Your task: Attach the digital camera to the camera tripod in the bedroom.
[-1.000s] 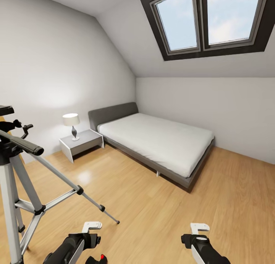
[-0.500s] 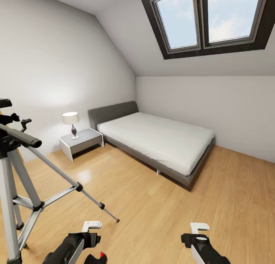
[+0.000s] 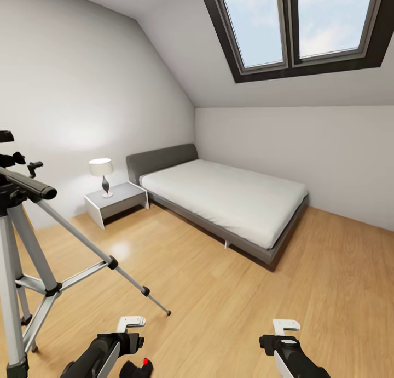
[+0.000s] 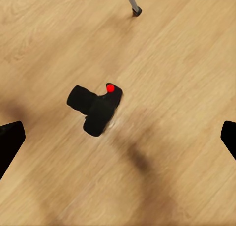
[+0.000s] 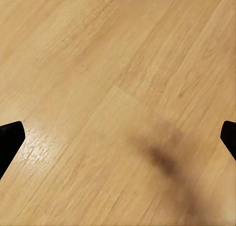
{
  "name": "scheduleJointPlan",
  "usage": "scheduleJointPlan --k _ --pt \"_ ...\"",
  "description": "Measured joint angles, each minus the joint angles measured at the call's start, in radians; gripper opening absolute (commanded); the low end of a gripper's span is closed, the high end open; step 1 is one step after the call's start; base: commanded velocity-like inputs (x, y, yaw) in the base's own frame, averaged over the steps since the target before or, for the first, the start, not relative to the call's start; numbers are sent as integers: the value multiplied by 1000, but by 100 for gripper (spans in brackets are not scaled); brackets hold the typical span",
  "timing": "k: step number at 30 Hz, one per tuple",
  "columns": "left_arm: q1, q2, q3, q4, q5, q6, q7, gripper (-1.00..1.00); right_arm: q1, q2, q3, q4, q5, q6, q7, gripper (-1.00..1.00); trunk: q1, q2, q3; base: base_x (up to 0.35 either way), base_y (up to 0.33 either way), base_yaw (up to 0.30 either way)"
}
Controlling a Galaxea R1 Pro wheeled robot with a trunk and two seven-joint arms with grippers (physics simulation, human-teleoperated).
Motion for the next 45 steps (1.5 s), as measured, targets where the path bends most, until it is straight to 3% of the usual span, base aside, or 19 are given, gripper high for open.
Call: scheduleJointPlan --k 45 --pt "0 3 3 1 2 3 2 100 0 -4 -2 0 -2 2 -1 100 173 -315 -141 0 0 0"
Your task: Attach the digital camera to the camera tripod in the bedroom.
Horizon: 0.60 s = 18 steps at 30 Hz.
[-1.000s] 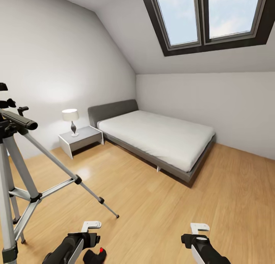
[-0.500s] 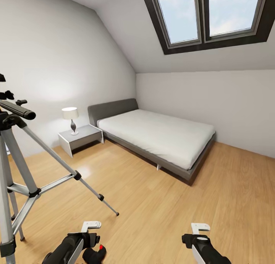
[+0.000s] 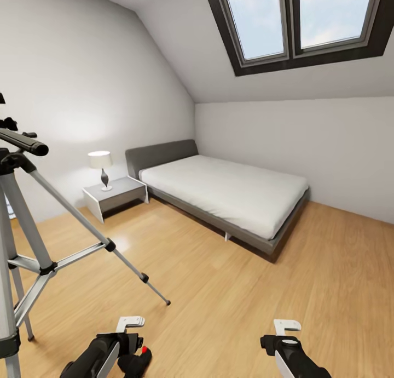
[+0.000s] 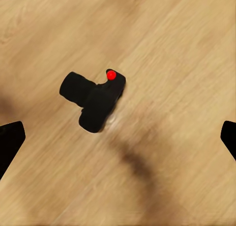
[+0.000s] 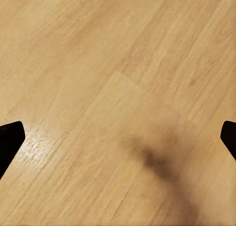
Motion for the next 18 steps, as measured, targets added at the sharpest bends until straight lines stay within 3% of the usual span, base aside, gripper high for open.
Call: scheduleJointPlan --k 18 --pt "-1 1 -2 -65 1 5 0 100 0 -2 7 -16 13 -12 3 100 69 -126 -56 0 0 0"
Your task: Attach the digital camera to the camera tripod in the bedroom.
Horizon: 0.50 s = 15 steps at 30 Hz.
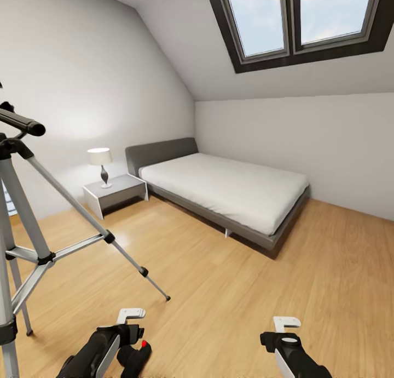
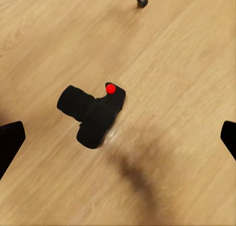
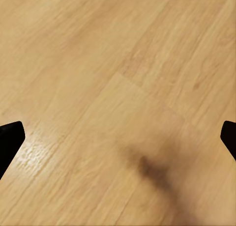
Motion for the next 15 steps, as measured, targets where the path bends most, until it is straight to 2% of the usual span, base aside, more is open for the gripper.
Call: scheduleJointPlan --k 4,10,15 --pt "0 1 3 -8 1 2 0 100 0 -3 0 -8 2 5 3 100 15 -28 -13 0 0 0" --pt "0 0 27 -39 26 35 0 100 0 -3 0 -113 4 19 7 100 38 -70 -31 0 0 0" --pt "1 -2 54 -121 42 105 0 100 0 -3 -1 -215 -1 99 9 100 57 -105 -47 0 0 0"
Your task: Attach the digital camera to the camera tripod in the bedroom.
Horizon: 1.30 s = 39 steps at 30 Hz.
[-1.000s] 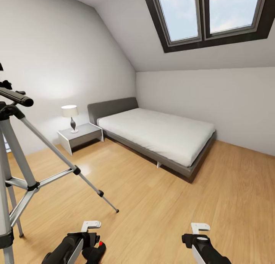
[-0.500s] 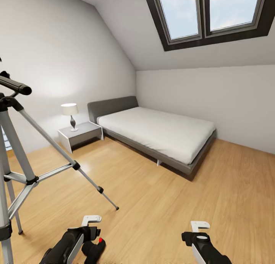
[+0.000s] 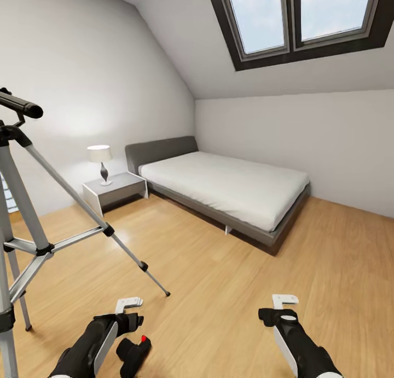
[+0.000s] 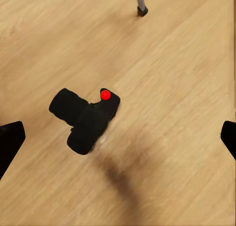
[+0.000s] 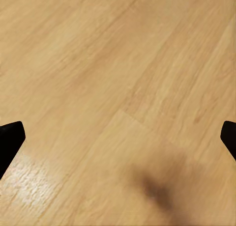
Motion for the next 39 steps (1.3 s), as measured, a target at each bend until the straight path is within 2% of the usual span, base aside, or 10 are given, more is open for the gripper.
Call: scheduleJointPlan --k 3,10,15,16,20,24,32,39 --pt "0 -2 5 -75 5 57 -2 100 0 0 0 -89 -4 92 9 100 11 -21 -9 0 0 0" --pt "0 -5 5 -195 8 109 -5 100 0 -2 -1 -239 -8 204 56 100 38 -70 -31 0 0 0" --pt "1 -13 4 -344 11 193 -6 100 0 -3 -3 -381 -9 324 113 100 57 -105 -47 0 0 0" --pt "0 -15 5 -396 12 231 -6 100 0 -3 -3 -427 -9 373 128 100 61 -112 -50 0 0 0" --pt "1 -16 5 -502 12 307 -6 100 0 -2 -3 -533 -9 487 151 100 77 -140 -63 0 0 0" --pt "1 -18 5 -543 15 337 -7 100 0 0 -2 -605 -9 555 157 100 92 -168 -75 0 0 0" --pt "1 -44 -2 -560 13 352 -6 100 0 3 -1 -655 1 598 157 100 123 -224 -100 0 0 0" --pt "1 -51 -3 -559 17 354 -6 100 0 5 -3 -665 6 634 151 100 126 -226 -127 0 0 0"
